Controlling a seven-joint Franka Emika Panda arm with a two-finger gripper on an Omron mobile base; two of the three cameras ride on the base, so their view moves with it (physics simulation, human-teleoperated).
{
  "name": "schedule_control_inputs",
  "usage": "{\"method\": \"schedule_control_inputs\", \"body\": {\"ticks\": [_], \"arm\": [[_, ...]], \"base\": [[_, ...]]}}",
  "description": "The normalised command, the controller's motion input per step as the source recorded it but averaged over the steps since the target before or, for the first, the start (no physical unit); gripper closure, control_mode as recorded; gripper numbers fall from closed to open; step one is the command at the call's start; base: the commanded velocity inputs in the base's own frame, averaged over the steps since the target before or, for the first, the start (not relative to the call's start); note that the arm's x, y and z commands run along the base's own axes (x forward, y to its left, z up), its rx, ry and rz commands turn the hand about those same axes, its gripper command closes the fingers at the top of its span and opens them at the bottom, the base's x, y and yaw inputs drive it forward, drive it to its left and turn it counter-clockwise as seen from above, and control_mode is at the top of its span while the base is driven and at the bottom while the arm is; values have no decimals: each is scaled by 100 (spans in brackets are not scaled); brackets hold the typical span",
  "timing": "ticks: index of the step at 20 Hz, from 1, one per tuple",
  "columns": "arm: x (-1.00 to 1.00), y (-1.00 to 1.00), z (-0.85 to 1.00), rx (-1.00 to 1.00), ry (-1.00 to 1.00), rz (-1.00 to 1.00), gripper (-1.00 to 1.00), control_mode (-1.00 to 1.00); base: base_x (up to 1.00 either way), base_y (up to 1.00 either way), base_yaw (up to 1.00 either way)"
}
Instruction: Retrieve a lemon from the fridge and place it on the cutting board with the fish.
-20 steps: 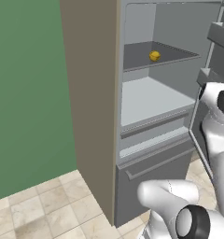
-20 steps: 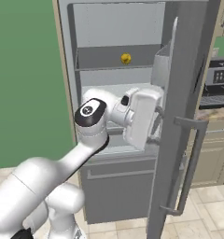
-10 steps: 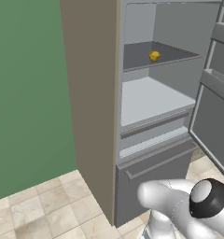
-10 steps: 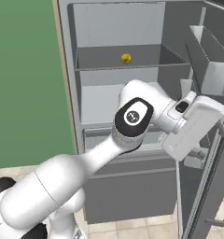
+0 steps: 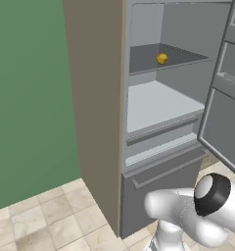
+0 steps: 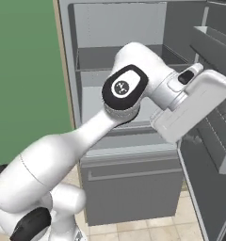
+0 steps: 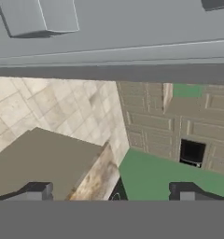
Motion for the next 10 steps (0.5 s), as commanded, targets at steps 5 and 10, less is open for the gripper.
{"method": "schedule_control_inputs", "body": {"ticks": [5, 10], "arm": [[-24, 100, -26, 0, -12, 0, -100, -100], [11, 100, -28, 0, -16, 0, -100, -100]], "base": [[0, 0, 0], [0, 0, 0]]}}
